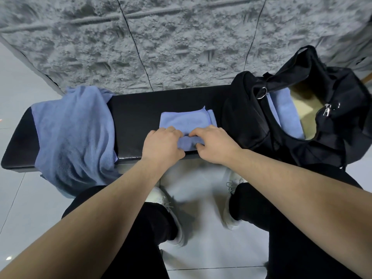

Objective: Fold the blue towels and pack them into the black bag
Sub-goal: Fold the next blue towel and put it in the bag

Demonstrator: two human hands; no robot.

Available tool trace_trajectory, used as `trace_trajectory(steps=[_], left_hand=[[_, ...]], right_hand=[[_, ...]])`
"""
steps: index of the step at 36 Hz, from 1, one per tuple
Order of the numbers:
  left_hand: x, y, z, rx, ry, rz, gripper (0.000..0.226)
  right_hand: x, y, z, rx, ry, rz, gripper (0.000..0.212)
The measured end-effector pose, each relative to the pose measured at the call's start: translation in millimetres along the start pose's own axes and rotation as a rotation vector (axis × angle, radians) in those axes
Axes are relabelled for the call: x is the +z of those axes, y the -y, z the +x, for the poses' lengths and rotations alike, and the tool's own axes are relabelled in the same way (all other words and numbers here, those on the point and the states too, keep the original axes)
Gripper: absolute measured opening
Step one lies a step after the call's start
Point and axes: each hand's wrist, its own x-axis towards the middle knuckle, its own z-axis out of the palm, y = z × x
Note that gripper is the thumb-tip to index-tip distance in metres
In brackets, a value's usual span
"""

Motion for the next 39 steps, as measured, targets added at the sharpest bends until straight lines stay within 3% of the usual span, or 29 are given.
trace_trajectory(steps=[8, 19, 23, 27, 31, 36, 39], left_hand=[[0.3, -2.1, 1.3, -0.038, 0.076, -0.080, 0.035], [4.3, 5.5, 19.1, -0.055, 0.176, -0.226, 0.027], [10.9, 5.4, 25.5, -0.148, 0.113, -0.252, 0.023], [10.9, 2.1, 22.8, -0.090, 0.008, -0.212, 0.013], [9.9, 5.4, 20.4, -0.057, -0.077, -0.234, 0.030], [3.6, 10.0, 15.9, 0.014, -0.057, -0.210, 0.009], [4.8, 12.7, 12.4, 0.056, 0.000, -0.195, 0.030]], right_hand=[[-2.5, 1.5, 1.9, 0.109, 0.089, 0.083, 0.035], [-5.0, -6.1, 0.8, -0.103, -0.058, -0.070, 0.043], [-2.2, -9.1, 4.2, -0.165, -0.027, -0.169, 0.049], [-0.5, -8.8, 8.7, -0.140, -0.021, -0.150, 0.044], [-2.5, -6.8, 11.1, -0.093, -0.010, -0.119, 0.040], [-2.1, -5.1, 13.2, -0.083, -0.009, -0.103, 0.034], [-1.2, -5.3, 12.8, -0.079, 0.010, -0.086, 0.033]])
